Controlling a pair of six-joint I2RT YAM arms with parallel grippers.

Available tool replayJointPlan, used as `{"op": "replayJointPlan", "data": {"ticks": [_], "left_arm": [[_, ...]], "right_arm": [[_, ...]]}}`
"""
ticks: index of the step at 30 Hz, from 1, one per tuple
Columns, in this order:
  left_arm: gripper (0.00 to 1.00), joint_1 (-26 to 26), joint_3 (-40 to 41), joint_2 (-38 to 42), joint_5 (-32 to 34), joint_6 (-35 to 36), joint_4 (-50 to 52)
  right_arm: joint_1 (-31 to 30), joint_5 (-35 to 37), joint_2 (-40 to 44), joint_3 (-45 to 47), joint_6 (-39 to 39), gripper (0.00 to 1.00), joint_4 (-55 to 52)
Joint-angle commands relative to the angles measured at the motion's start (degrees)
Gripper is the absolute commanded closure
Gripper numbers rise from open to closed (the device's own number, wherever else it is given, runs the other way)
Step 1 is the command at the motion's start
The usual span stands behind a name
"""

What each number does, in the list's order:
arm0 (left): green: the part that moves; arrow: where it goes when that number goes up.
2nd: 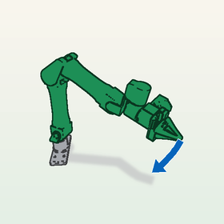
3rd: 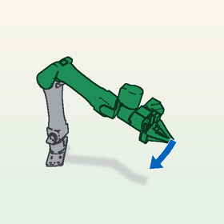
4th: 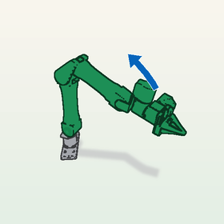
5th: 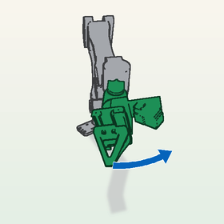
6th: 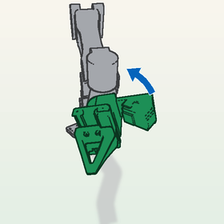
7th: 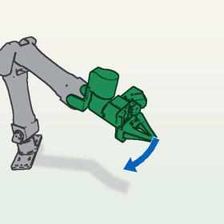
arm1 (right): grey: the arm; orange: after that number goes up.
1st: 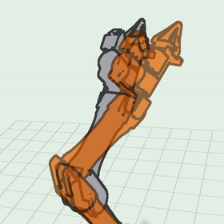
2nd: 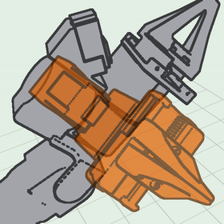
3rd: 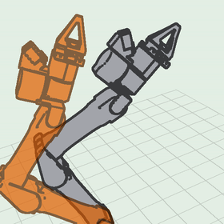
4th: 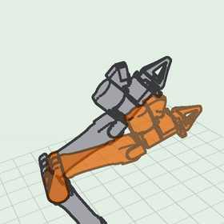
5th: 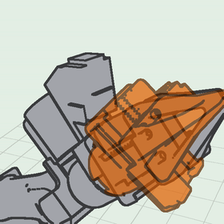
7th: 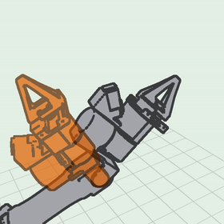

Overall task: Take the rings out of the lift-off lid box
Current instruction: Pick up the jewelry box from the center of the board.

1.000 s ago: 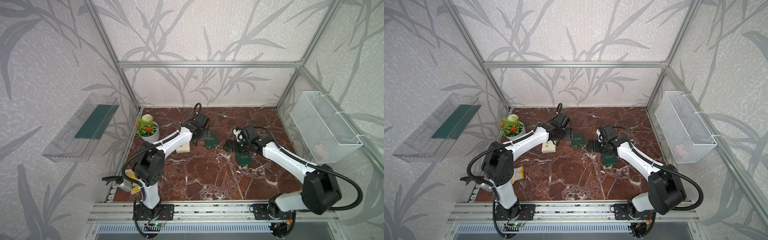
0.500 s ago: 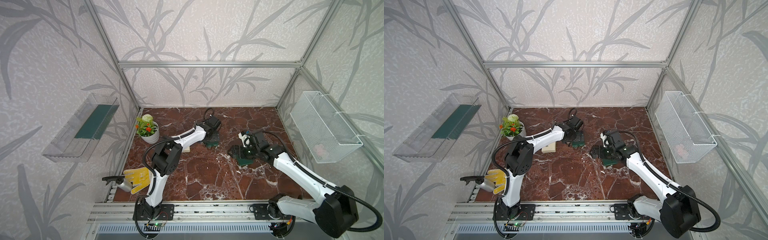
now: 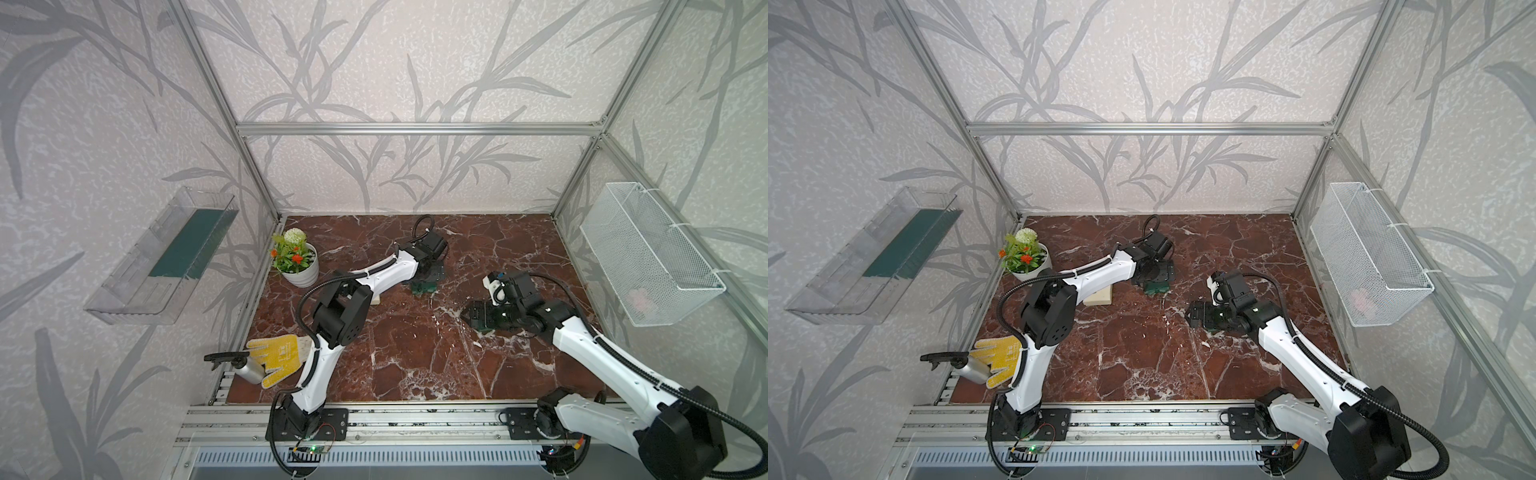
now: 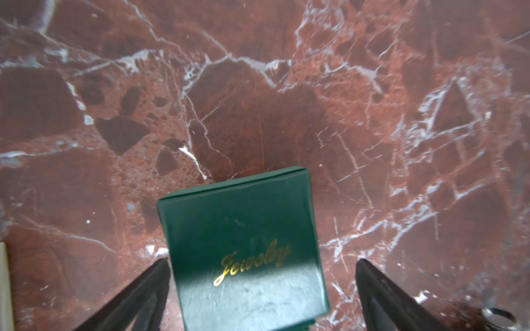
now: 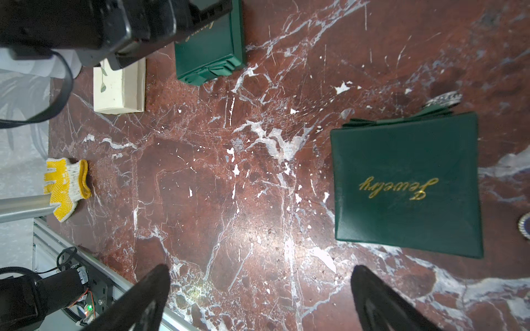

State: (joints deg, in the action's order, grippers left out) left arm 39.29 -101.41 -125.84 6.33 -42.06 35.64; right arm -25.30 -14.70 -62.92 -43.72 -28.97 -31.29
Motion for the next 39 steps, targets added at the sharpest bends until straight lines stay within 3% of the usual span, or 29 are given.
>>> {"op": "replayJointPlan", "data": {"ticks": [1, 11, 19, 26, 33, 39], "left_arm": [[0.03, 0.2, -0.9, -1.0, 3.0, -0.3, 1.6], [0.18, 0.4, -0.9, -2.7, 3.2, 2.2, 1.2], [0.21, 0.6, 2.1, -1.6, 3.3, 4.3, 1.2], [0.24, 0.6, 14.7, 6.8, 1.2, 4.9, -4.1], [0.24, 0.6, 26.8, 15.8, -2.8, 3.9, -9.7], [0.25, 0.8, 32.7, 23.7, -5.7, 4.1, -12.5]], "right_arm": [[0.3, 1.1, 1.7, 1.2, -0.8, 0.02, -0.6], [0.3, 0.4, 1.9, 2.9, -2.2, 0.02, -0.3], [0.3, -1.1, 1.8, 3.7, -3.6, 0.02, 1.1], [0.2, -7.3, 0.7, 6.3, -7.2, 0.04, 7.8], [-0.6, -8.1, -0.5, 8.9, -12.9, 0.1, 13.6], [-2.0, -7.7, -2.7, 8.6, -15.6, 0.13, 17.0]]}}
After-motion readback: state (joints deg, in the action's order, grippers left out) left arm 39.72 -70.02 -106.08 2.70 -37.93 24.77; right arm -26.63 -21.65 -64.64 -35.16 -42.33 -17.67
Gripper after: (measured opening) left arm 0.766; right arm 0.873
